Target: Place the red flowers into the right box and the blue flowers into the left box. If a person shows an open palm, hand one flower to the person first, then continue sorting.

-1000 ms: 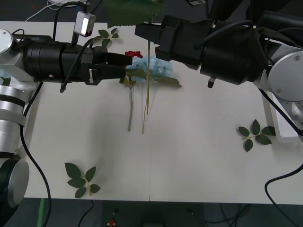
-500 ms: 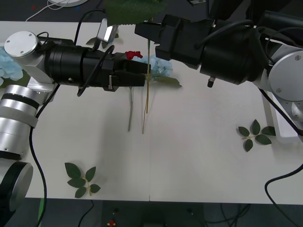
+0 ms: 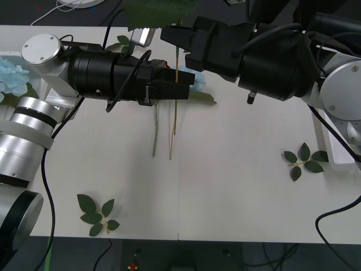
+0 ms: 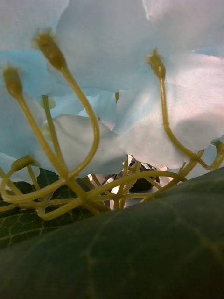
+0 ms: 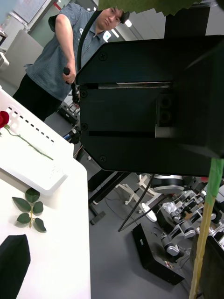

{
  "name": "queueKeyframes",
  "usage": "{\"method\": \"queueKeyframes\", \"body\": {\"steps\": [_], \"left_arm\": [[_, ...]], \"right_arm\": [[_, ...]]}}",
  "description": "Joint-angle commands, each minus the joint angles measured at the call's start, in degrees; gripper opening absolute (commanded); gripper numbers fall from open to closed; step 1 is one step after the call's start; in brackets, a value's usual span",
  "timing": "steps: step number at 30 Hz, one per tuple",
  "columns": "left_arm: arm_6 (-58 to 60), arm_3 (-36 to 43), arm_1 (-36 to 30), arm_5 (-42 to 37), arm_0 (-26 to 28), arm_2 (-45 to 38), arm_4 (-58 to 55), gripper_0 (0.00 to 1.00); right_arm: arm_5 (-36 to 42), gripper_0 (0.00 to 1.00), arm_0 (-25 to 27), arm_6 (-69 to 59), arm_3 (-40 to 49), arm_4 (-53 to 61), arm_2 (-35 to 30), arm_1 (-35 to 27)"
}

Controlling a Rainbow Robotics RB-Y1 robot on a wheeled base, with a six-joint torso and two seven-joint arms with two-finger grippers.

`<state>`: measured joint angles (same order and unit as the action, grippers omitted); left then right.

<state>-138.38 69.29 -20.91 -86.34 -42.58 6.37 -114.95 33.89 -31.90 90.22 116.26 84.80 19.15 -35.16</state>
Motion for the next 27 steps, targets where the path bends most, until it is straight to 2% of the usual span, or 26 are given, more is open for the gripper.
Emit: {"method": "queueKeyframes", "body": {"steps": [1, 27], "left_arm": [[1.27, 1.81, 1.05, 0.56, -2.86, 0.40, -0.71, 0.00], [1.36, 1.72, 1.05, 0.65, -2.60, 0.22, -0.54, 0.00]], "right_arm": [[-1.02, 0.00, -1.94, 2.06, 2.39, 0.63, 0.36, 1.76], [-2.16, 0.01, -1.85, 2.24, 2.39, 1.42, 0.27, 1.76]]}}
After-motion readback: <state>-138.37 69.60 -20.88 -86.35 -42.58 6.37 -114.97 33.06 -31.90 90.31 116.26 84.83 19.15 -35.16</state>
